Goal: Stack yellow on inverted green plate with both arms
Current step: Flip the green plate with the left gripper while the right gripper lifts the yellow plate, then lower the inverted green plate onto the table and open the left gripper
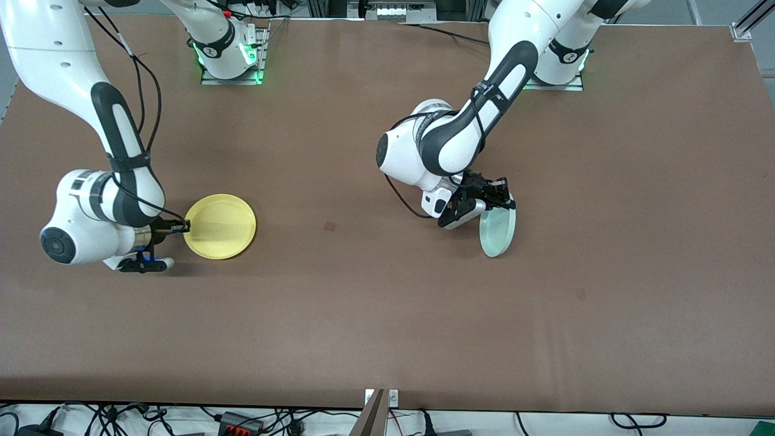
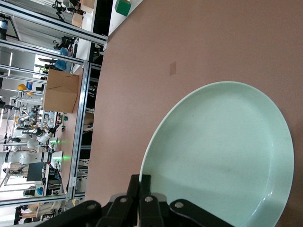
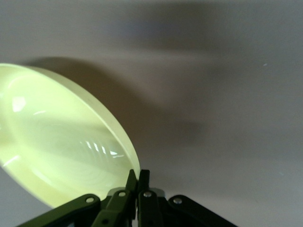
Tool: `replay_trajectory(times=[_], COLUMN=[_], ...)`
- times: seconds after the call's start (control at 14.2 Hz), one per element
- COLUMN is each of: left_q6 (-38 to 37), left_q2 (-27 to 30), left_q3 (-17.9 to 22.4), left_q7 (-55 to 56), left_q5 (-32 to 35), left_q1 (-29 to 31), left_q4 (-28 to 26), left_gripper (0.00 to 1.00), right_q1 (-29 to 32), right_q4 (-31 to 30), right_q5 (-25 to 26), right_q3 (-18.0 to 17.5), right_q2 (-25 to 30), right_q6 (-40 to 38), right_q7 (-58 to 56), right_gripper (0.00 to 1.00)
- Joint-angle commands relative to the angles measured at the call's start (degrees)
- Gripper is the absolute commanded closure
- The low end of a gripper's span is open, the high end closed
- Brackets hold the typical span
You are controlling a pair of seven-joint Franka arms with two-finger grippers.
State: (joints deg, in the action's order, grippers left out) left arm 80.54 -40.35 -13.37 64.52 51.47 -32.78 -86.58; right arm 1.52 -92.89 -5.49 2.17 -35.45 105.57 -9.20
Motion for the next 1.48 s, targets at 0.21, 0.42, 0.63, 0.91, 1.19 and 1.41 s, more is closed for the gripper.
replay_trajectory(times=[0.21, 0.42, 0.63, 0.91, 1.19, 1.41], left_q6=[6.6, 13.1, 22.1, 32.7, 32.8, 29.4], left_q2=[-2.2, -1.6, 0.6, 2.9, 5.0, 9.0], left_q3=[-0.9, -1.5, -1.5, -1.5, -1.7, -1.6], left_q7=[3.3, 3.3, 4.3, 4.4, 1.0, -9.8], left_q5=[-1.8, -5.8, -14.9, -25.4, -26.3, -26.8], left_q1=[-1.6, -1.5, -0.9, 0.4, 3.9, 9.3], left_q4=[1.0, 1.3, 1.3, 1.3, 1.3, 0.5], left_gripper=[0.39, 0.16, 0.17, 0.17, 0.16, 0.16], right_q1=[-2.4, -2.7, -2.5, -1.4, -1.9, -3.3], right_q4=[6.4, 6.8, 6.8, 6.7, 6.9, 7.4], right_q5=[-1.0, -6.5, -7.4, -6.5, -6.6, -6.7], right_q3=[-0.4, -1.1, -1.0, -0.6, -0.6, -0.9], right_q2=[4.9, 4.5, 4.3, 4.2, 4.6, 4.3], right_q6=[-8.1, -9.6, -10.6, -10.6, -10.6, -10.6], right_q7=[-1.4, -1.3, -2.0, -4.9, -4.9, -4.8], right_gripper=[1.0, 1.0, 1.0, 1.0, 1.0, 1.0])
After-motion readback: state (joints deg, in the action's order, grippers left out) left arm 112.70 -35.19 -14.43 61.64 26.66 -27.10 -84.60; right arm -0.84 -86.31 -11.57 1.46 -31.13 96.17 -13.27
